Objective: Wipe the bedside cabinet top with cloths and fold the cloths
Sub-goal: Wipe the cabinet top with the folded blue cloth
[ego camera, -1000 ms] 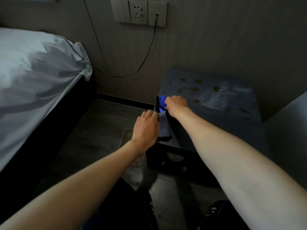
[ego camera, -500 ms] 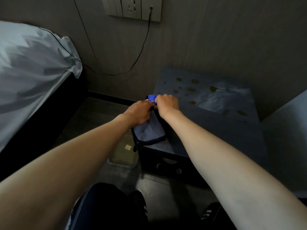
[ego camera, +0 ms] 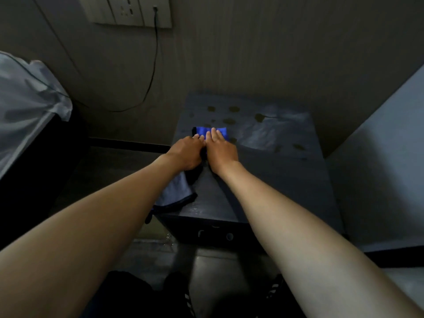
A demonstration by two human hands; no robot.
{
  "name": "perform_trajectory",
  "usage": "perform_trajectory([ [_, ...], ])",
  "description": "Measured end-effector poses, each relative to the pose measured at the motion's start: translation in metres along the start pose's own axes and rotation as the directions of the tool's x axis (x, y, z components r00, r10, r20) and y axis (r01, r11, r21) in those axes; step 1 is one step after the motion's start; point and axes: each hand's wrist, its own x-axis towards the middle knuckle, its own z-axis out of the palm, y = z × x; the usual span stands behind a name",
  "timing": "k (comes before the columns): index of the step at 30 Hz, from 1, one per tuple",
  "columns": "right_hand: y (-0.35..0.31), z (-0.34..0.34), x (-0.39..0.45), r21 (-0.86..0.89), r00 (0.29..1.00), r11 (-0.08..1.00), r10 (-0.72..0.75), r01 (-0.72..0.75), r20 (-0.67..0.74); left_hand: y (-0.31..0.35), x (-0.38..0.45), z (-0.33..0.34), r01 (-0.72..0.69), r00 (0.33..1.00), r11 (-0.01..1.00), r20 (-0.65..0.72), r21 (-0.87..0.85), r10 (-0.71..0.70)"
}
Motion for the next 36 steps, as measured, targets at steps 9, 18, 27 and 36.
perform_trajectory([
  [9,0.083,-0.01,-0.016,0.033,0.991,0.991,0.128,-0.127,-0.026,0.085,0.041,0.0,-0.03,0.999,0.997,-0.037,-0.075,0.028],
  [18,0.184,-0.029,-0.054,0.013,0.965,0.965,0.261,-0.261,-0.021,0.192,0.076,-0.001,-0.128,0.988,0.985,-0.106,-0.117,0.116],
  [27,0.246,-0.037,-0.069,0.067,0.945,0.943,0.327,-0.326,-0.02,0.249,0.103,-0.001,-0.209,0.972,0.969,-0.136,-0.134,0.191],
  [36,0.242,-0.042,-0.048,0.032,0.948,0.948,0.315,-0.317,0.05,0.225,0.113,0.002,-0.264,0.927,0.964,-0.283,-0.022,0.247],
])
